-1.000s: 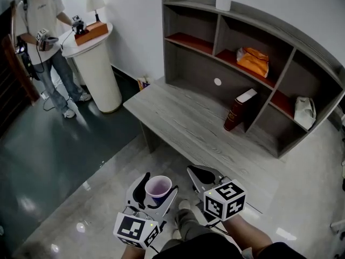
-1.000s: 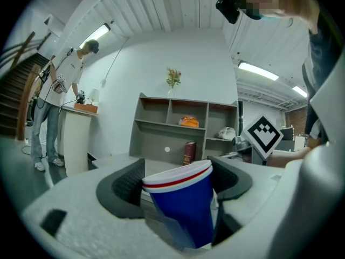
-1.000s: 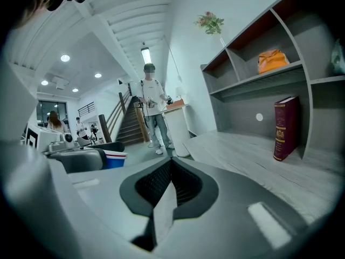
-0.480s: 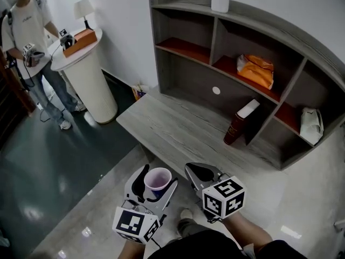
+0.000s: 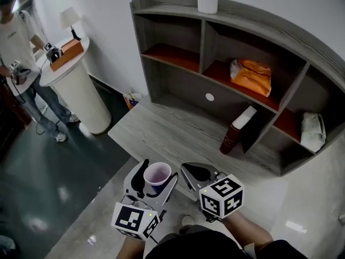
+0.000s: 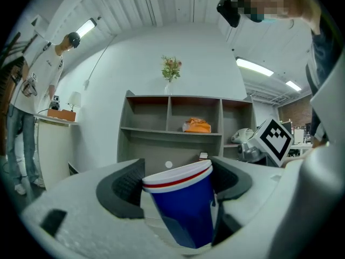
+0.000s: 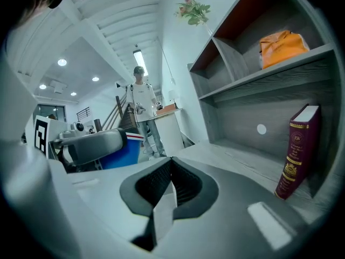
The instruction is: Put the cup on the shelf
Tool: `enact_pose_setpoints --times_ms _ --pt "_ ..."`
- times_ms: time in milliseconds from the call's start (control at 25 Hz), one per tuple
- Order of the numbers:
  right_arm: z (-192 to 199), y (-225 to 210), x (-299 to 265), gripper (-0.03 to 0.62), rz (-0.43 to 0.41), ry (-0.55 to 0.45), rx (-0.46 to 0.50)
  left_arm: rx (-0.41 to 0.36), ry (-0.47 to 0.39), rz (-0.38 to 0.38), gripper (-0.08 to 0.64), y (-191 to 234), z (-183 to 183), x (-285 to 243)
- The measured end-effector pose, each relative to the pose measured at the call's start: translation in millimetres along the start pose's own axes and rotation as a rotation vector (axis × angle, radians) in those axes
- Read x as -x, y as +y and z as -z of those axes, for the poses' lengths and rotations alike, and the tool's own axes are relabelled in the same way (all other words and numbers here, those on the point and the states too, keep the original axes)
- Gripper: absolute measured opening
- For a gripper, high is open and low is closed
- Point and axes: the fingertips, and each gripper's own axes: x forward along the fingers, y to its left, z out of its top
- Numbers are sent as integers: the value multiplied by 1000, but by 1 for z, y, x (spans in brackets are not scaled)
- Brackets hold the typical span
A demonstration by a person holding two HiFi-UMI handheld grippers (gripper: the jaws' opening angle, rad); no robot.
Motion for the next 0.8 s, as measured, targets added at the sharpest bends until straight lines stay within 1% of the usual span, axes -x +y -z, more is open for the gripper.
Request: enact_pose_setpoints --times_ms 200,400,600,800 --pt "-6 -20 -3 0 24 -13 -5 -27 -15 24 357 6 -7 -23" --pt "-11 -27 -5 0 30 -12 -3 -23 -31 33 357 12 -10 -38" --pt "-22 -32 -4 0 44 -22 4 -25 -39 67 357 13 -17 -57" --pt "-33 -45 -3 0 83 -41 -4 -29 -49 117 357 17 -27 -82"
